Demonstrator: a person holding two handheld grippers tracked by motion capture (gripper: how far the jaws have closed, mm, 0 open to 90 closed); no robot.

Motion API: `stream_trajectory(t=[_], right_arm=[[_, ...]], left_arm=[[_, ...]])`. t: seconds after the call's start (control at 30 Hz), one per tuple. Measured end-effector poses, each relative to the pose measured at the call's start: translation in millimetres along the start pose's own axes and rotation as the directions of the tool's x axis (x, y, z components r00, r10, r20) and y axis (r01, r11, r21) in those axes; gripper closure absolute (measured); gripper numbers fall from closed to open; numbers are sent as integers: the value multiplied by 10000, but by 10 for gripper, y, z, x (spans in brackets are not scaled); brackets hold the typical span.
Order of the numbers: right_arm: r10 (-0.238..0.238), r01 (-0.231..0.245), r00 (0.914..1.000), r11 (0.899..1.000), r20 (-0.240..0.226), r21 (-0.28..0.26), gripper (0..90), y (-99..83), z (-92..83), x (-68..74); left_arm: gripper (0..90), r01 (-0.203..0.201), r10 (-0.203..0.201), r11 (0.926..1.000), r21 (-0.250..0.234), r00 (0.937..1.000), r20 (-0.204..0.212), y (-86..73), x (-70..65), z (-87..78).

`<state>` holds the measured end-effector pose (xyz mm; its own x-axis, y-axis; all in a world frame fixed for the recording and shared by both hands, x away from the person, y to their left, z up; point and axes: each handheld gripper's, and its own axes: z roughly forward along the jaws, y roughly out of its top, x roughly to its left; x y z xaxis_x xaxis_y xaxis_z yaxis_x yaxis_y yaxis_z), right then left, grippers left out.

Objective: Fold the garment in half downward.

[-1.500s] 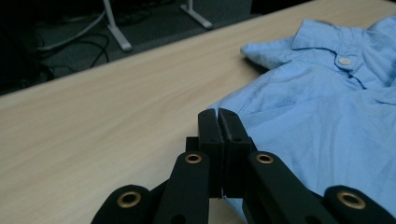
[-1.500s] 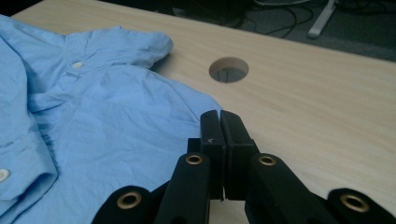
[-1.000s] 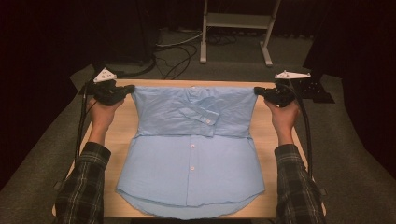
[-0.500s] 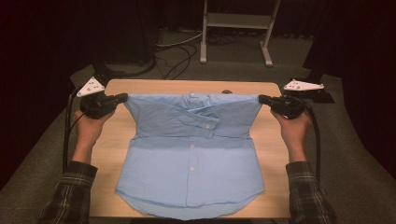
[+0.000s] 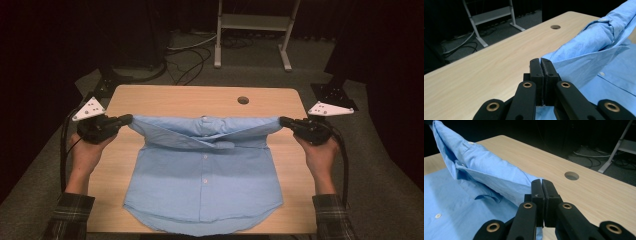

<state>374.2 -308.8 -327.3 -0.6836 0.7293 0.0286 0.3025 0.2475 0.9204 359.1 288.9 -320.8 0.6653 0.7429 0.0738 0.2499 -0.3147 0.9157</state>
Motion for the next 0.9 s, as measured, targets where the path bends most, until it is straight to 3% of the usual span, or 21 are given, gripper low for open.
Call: stream_trajectory(t=[0.27,0.4,0.53,0.67,0.9], right_arm=[[-11,13,9995,10000,-311,51,893,-219,-202,232],[-92,109,9991,9991,-419,414,893,-385,-299,379],[16,26,9983,9974,-585,713,893,-554,-372,492],[223,-141,9965,9948,-807,1011,893,-712,-415,590],[744,-579,9927,9843,-945,1669,892,-973,-447,770]], left_arm=[[890,-30,18,9994,336,9994,351,-172,-245,-221],[890,51,-92,9978,666,9981,609,-325,-386,-319],[890,395,-460,9961,790,9956,820,-480,-457,-389],[891,858,-974,9899,1126,9900,1016,-677,-511,-452],[890,1442,-1672,9760,1632,9763,1374,-993,-610,-519]])
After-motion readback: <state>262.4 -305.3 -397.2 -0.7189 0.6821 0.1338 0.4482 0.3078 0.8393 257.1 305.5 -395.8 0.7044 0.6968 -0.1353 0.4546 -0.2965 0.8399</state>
